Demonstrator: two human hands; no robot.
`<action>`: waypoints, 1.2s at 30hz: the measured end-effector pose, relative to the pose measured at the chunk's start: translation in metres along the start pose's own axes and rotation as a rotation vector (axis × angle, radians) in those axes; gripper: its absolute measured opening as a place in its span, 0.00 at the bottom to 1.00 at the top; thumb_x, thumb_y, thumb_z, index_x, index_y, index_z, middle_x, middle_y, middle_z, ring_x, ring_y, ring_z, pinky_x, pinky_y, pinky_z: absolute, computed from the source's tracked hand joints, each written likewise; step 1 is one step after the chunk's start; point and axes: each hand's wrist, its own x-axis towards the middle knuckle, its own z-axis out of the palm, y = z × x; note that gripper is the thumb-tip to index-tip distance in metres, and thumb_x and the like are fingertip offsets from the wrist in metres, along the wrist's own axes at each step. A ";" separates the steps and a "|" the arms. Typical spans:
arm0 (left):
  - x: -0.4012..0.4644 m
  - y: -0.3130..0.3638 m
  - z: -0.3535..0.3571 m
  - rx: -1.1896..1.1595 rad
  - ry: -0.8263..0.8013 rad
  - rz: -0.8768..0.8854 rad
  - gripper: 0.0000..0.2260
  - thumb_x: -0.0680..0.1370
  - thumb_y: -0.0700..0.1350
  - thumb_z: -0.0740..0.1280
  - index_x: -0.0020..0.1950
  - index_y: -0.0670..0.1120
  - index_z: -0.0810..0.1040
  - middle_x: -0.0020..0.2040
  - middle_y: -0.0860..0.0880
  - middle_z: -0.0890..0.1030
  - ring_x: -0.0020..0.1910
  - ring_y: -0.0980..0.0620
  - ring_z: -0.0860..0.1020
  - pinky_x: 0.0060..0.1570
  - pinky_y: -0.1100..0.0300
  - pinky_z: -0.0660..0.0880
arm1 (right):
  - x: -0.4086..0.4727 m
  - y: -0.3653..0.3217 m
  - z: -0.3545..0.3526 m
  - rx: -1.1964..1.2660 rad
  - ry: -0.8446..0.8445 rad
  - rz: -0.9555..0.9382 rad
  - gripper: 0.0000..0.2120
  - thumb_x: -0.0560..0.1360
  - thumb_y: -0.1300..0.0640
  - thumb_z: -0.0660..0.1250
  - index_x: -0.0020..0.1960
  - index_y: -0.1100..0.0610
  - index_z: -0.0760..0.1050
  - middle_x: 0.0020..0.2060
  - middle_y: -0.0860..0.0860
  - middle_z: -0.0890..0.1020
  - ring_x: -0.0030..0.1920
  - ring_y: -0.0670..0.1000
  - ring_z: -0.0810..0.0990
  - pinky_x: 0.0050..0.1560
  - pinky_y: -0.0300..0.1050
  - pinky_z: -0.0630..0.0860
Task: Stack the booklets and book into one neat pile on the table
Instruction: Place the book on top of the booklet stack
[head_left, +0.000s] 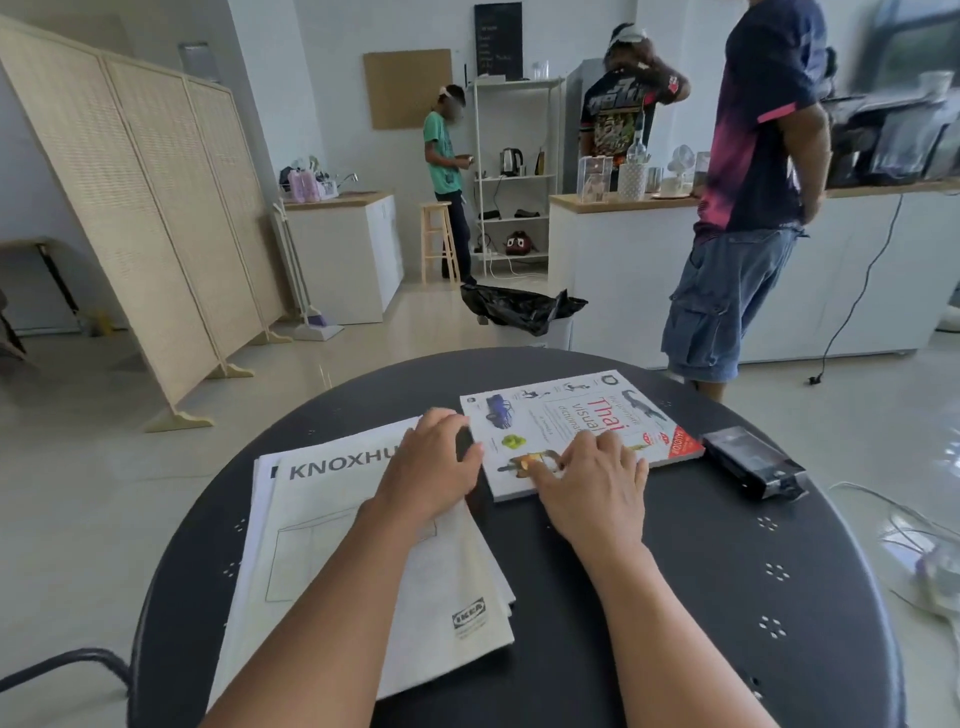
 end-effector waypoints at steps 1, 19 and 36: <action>0.009 0.003 0.002 -0.021 0.000 -0.013 0.22 0.79 0.55 0.61 0.72 0.49 0.71 0.72 0.52 0.68 0.69 0.49 0.70 0.65 0.50 0.70 | 0.002 0.002 -0.002 0.027 0.015 0.014 0.18 0.76 0.38 0.65 0.53 0.51 0.73 0.54 0.49 0.72 0.64 0.57 0.71 0.73 0.58 0.61; 0.104 0.022 0.008 0.004 -0.246 -0.322 0.41 0.65 0.57 0.78 0.73 0.42 0.68 0.72 0.39 0.68 0.68 0.40 0.71 0.65 0.47 0.71 | 0.013 0.008 -0.004 0.209 -0.037 0.090 0.20 0.73 0.51 0.66 0.65 0.51 0.71 0.62 0.46 0.70 0.65 0.51 0.68 0.53 0.46 0.73; 0.092 0.025 -0.016 0.004 -0.195 -0.223 0.20 0.72 0.57 0.74 0.39 0.40 0.75 0.36 0.46 0.76 0.32 0.49 0.71 0.28 0.57 0.61 | 0.013 0.009 -0.004 0.353 -0.037 0.173 0.26 0.75 0.61 0.62 0.73 0.52 0.68 0.70 0.50 0.68 0.80 0.61 0.51 0.69 0.58 0.70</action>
